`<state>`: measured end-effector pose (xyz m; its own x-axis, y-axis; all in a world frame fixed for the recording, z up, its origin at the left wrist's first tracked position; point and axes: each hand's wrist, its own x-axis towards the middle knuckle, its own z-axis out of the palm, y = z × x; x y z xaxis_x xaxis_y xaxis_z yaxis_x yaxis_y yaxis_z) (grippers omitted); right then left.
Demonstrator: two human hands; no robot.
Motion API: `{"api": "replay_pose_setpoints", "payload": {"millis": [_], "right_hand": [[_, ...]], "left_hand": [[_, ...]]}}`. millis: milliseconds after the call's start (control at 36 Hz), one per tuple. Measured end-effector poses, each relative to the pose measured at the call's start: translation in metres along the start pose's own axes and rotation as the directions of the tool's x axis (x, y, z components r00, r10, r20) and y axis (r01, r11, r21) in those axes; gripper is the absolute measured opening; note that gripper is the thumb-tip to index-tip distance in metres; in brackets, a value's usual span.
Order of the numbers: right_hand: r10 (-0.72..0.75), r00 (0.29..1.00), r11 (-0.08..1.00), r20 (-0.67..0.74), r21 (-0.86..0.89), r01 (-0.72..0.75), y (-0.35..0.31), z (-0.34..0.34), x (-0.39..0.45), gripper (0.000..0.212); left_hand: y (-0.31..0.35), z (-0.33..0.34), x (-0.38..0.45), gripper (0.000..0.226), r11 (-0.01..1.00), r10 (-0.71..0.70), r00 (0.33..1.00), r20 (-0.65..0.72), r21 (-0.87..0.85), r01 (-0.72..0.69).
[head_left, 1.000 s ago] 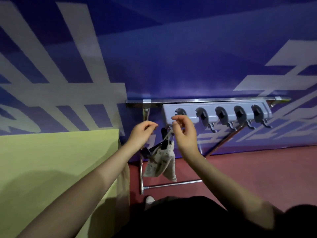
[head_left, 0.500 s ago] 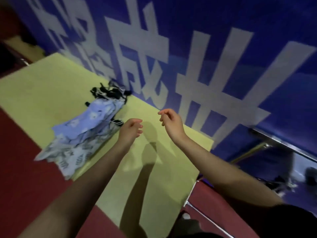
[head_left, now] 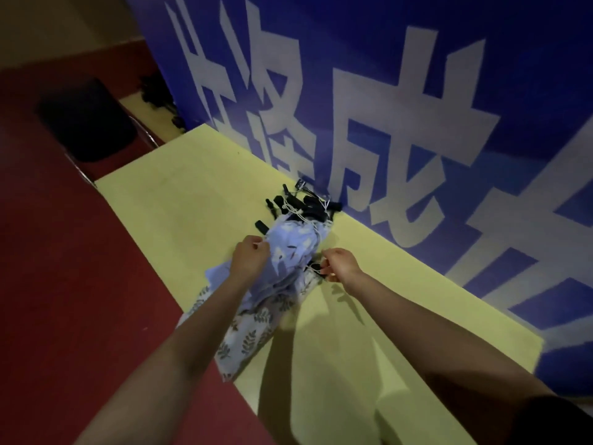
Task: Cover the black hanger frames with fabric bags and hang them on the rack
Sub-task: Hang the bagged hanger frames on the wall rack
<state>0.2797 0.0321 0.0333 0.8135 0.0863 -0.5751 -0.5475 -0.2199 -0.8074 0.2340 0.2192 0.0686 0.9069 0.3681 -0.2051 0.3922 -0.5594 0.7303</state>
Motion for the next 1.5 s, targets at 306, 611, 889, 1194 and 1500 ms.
{"api": "replay_pose_setpoints", "payload": {"millis": [306,611,889,1194,1500], "right_hand": [[0.193,0.980,0.960,0.041,0.200,-0.198,-0.019,0.044,0.062,0.023],[0.243,0.968,0.917,-0.060,0.340,-0.208,-0.007,0.060,0.100,0.036],[0.188,0.928,0.874,-0.322,0.487,-0.008,0.006,0.061,0.068,0.066],[0.060,0.924,0.826,-0.377,0.539,0.167,0.001,0.034,0.024,0.023],[-0.243,0.903,0.878,-0.354,0.316,0.360,-0.001,-0.050,-0.040,0.010]], "left_hand": [[-0.012,0.021,0.086,0.052,0.982,-0.185,0.927,0.325,0.107,0.158],[-0.004,0.058,0.093,0.032,0.998,0.054,0.972,0.229,0.021,-0.060],[-0.003,0.056,0.071,0.035,0.984,0.037,0.965,0.259,-0.177,0.009],[0.012,0.046,0.049,0.030,0.990,0.083,0.960,0.268,-0.130,-0.049],[0.062,0.063,-0.009,0.040,0.924,0.110,0.920,0.377,-0.380,0.046]]}}
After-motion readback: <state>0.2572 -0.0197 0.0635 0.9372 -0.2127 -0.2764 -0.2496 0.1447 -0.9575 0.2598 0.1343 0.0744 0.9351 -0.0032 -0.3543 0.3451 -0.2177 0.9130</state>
